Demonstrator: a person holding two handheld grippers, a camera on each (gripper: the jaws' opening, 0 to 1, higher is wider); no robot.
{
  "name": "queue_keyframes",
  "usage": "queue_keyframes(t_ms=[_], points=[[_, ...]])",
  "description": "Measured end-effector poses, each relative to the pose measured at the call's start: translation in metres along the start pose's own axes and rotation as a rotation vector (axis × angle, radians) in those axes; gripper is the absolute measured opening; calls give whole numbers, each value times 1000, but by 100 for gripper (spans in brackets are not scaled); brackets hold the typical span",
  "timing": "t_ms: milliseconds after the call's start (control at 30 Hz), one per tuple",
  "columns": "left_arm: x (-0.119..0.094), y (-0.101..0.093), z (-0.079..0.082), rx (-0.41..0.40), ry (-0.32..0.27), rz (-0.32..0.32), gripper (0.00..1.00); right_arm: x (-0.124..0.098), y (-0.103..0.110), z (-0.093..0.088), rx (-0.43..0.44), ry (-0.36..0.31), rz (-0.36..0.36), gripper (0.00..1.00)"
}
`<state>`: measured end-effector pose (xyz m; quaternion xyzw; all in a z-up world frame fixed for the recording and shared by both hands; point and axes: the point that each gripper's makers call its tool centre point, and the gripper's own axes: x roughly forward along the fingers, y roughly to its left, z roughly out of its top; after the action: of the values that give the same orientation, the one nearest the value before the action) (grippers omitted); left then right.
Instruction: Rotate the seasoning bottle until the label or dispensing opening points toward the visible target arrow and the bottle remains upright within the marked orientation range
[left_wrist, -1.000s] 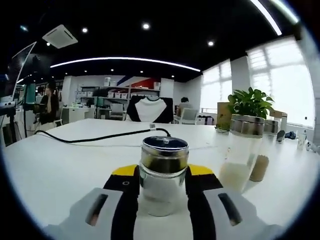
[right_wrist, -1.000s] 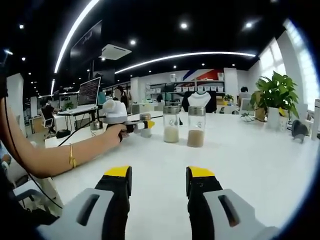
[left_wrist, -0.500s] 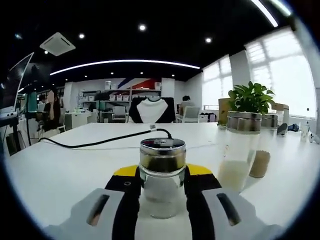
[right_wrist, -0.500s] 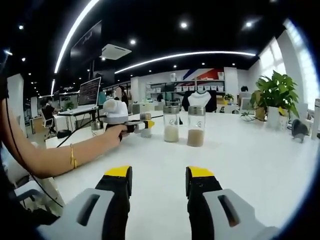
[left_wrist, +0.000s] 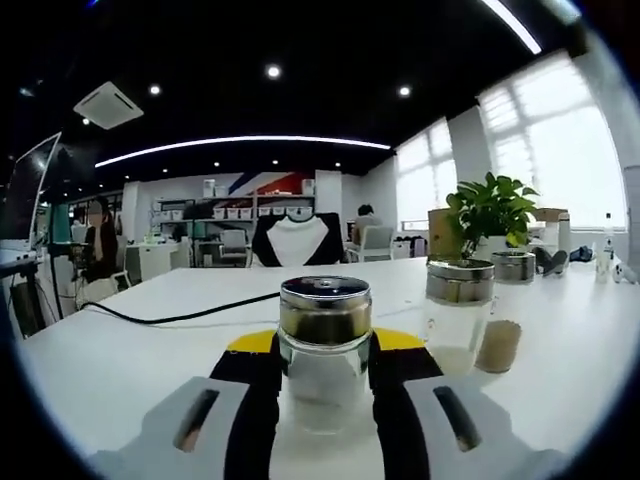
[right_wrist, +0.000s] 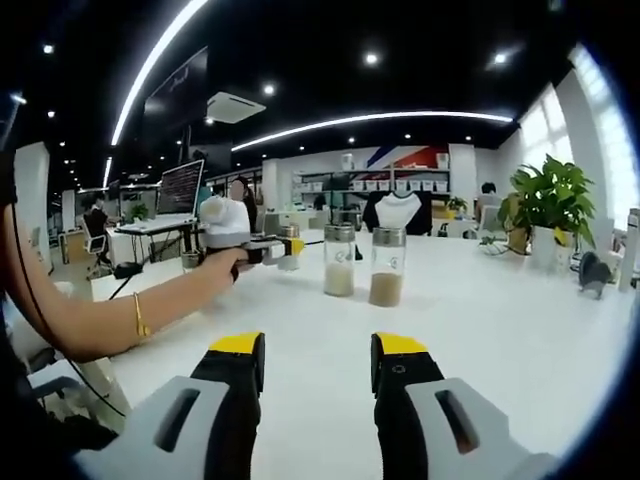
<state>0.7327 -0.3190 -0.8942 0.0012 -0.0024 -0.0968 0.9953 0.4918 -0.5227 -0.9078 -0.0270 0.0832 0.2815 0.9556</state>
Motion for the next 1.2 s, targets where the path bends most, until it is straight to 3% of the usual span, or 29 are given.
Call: queue_keyframes(t_ms=[500, 967, 1200], points=[[-17, -14, 8, -18, 6, -41, 35, -7, 2, -6, 20, 1, -7, 41], [-48, -45, 10, -58, 5, -106, 35, -3, 8, -8, 29, 2, 18, 40], [-66, -62, 6, -33, 10, -152, 35, -3, 10, -8, 32, 0, 23, 40]])
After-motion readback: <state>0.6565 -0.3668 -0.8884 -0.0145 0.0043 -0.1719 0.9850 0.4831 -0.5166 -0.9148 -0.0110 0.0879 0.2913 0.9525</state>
